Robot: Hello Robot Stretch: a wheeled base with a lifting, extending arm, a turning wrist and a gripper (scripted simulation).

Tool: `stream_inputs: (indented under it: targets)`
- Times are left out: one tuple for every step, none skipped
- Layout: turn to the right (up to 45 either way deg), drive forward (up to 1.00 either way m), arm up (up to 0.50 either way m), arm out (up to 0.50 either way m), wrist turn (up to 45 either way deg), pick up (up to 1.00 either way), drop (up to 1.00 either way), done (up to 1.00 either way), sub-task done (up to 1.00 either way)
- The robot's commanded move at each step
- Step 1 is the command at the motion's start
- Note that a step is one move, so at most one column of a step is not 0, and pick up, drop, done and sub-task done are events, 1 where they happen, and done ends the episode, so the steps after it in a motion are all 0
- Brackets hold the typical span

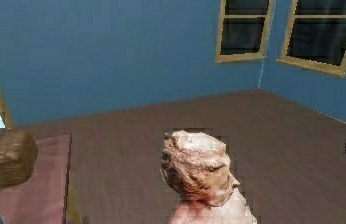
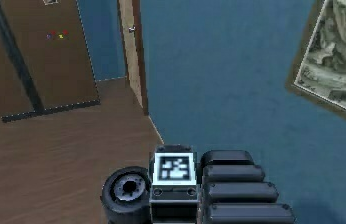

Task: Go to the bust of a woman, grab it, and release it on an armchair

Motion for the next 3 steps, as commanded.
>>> stream_inputs:
  targets:
    - [-6.0,0.00,0.00,0.00,0.0,0.00,0.00,0.00,0.00]
    - [0.0,1.00,0.00,0.00,0.0,0.00,0.00,0.00,0.00]
    - [-3.0,0.00,0.00,0.00,0.0,0.00,0.00,0.00,0.00]
